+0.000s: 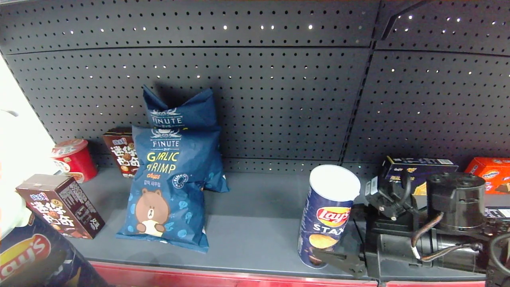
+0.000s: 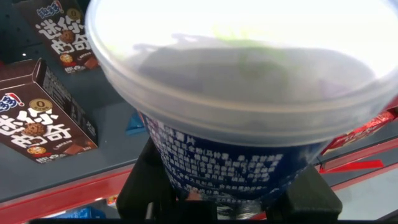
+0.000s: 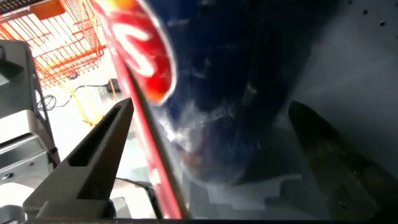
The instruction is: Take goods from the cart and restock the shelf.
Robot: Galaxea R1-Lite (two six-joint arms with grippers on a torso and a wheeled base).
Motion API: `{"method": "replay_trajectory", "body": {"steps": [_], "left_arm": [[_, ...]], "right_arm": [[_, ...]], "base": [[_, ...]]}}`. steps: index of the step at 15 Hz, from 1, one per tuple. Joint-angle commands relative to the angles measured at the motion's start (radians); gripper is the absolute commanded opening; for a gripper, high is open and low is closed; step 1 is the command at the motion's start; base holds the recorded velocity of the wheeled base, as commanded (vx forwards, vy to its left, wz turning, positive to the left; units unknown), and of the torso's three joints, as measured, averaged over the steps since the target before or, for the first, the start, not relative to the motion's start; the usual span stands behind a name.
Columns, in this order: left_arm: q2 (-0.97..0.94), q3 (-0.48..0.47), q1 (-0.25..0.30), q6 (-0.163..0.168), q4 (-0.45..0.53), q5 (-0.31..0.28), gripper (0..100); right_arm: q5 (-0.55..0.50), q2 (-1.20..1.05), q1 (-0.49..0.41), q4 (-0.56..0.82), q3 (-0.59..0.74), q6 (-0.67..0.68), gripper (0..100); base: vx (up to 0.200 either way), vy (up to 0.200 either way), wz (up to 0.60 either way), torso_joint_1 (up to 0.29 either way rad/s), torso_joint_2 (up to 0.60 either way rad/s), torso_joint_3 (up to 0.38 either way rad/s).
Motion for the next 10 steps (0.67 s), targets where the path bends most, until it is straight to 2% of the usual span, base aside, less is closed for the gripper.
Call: {"method": "replay_trajectory", "body": {"steps": [1, 4, 7, 9, 10], "left_arm": [[-0.003, 0.001, -0.001, 0.0, 0.0, 0.001, 0], [-0.008, 0.001, -0.001, 0.001, 0.0, 0.001, 0], [-0.009, -0.011, -0.003, 0.001, -0.002, -0.001, 0], [-0.005, -0.047, -0.009, 0.006, -0.003, -0.005, 0], [0.028, -0.096, -0.032, 0.006, -0.003, -0.01, 0]], "right_arm": [[-0.018, -0.124, -0.021, 0.004, 0.056, 0.001, 100], [-0.025, -0.22, -0.087, 0.006, 0.13, -0.002, 100], [-0.028, -0.325, -0.113, 0.021, 0.116, 0.001, 100], [-0.11, -0.363, -0.127, 0.069, 0.047, 0.001, 100], [-0.192, -0.389, -0.126, 0.13, -0.013, 0.004, 100]], "base": [[0.0, 0.0, 0.0, 0.0, 0.0, 0.0], [0.0, 0.0, 0.0, 0.0, 0.0, 0.0], [0.0, 0.0, 0.0, 0.0, 0.0, 0.0], [0.0, 0.0, 0.0, 0.0, 0.0, 0.0], [0.0, 0.0, 0.0, 0.0, 0.0, 0.0]]}}
